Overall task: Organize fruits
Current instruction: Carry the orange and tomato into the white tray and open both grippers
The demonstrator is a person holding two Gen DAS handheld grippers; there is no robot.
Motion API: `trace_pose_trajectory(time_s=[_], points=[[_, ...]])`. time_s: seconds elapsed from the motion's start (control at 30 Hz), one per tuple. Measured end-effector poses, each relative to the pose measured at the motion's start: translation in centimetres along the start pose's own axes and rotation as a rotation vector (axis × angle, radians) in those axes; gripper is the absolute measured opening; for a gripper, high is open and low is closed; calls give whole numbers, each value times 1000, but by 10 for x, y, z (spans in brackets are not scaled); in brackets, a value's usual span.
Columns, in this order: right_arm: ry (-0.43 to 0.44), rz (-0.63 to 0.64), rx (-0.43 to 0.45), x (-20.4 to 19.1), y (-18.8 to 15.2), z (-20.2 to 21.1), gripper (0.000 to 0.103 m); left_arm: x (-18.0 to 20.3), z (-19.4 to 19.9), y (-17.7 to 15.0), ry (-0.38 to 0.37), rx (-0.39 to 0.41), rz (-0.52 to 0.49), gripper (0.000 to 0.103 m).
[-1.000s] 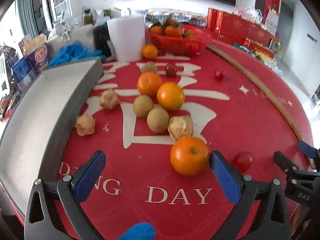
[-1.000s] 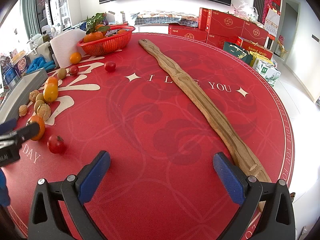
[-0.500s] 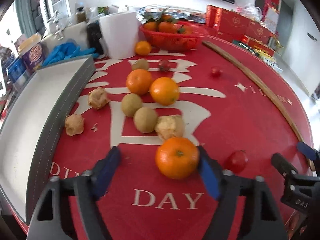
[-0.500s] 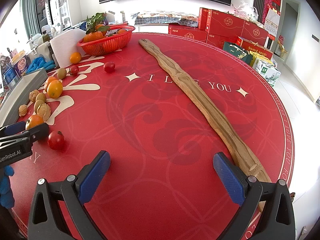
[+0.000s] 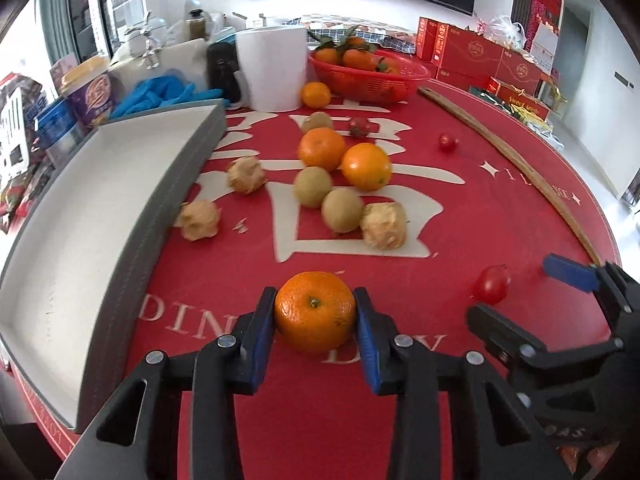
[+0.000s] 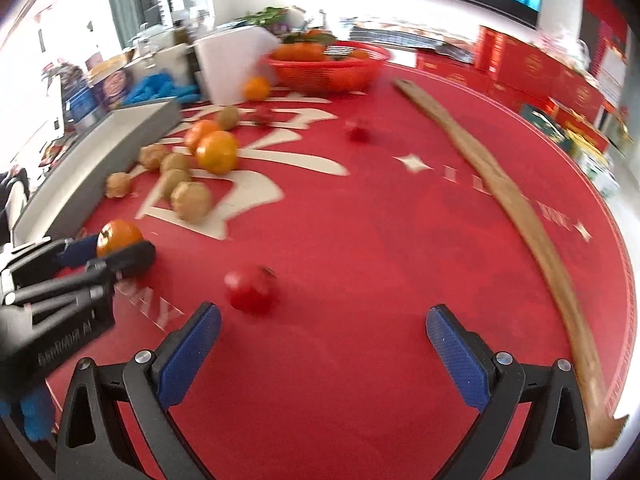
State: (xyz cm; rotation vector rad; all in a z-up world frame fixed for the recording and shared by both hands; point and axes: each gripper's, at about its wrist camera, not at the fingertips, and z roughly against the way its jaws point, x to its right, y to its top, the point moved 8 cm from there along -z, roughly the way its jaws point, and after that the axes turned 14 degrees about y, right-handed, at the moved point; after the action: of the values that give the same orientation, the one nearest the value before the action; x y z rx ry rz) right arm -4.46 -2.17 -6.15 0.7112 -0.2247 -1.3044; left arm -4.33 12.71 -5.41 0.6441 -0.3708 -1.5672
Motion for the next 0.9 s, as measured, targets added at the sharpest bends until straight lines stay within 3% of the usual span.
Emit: trace_pose_trajectory(time_s=[0.07, 0.13, 0.17, 0.2, 0.23, 0.53, 0.9], points=[[-1, 18, -4, -8, 6, -8, 96, -6, 1, -2, -7, 0, 12, 41], [-25, 51, 4, -14, 9, -8, 67, -9, 1, -3, -20, -3, 19, 41], [-29, 54, 5, -15, 10, -7, 58, -10, 2, -3, -28, -6, 22, 41], [-24, 55, 9, -16, 11, -4, 35, -10, 3, -4, -36, -8, 24, 41], [-27, 52, 10, -16, 11, -3, 25, -11, 4, -4, -46, -6, 27, 41], [89, -76, 18, -10, 22, 8, 25, -35, 35, 13, -57, 98, 56, 41], [130, 3, -4, -62, 48, -3, 25, -125, 33, 24, 92, 144, 168, 41]])
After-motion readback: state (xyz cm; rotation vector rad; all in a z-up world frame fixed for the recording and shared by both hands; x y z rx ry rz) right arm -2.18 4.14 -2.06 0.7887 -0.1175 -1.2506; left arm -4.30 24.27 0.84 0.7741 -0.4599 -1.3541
